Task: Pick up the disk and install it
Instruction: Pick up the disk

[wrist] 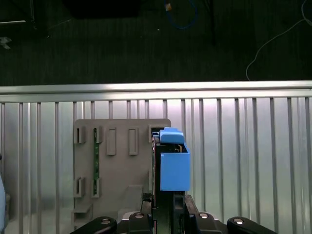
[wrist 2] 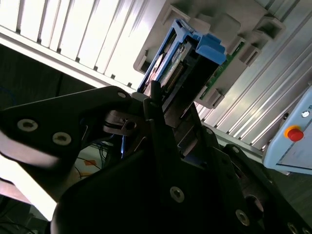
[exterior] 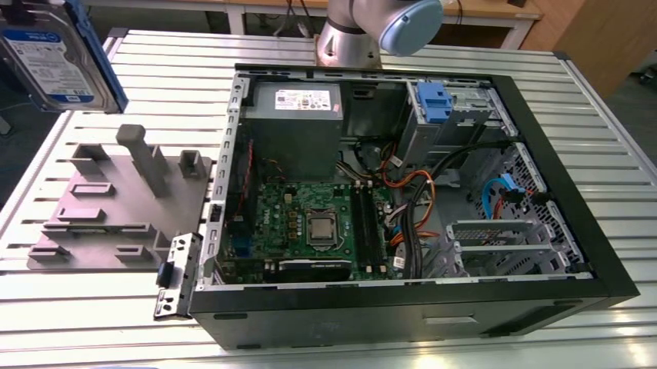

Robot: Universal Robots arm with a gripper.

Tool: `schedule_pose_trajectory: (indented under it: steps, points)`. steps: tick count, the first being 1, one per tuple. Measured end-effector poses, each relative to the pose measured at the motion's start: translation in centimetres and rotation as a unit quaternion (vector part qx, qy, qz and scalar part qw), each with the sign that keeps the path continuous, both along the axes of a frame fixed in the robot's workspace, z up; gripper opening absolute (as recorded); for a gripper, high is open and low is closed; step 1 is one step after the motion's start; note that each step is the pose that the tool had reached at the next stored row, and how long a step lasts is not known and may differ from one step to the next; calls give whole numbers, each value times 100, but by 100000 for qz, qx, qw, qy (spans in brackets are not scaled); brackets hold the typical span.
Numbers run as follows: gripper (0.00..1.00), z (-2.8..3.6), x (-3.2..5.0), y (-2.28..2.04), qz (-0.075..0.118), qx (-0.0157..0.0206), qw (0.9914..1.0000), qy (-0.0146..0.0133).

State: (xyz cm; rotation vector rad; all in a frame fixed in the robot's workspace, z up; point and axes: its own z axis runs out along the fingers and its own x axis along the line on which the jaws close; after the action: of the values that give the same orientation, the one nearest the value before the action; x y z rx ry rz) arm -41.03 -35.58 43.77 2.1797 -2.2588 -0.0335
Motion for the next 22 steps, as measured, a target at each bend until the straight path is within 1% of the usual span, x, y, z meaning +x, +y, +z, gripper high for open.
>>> schedule_pose_trajectory:
  steps: [10,22]
  points:
    - [35,230,0,0,-2,71,100000,4]
    - [35,469,0,0,1,138,100000,1]
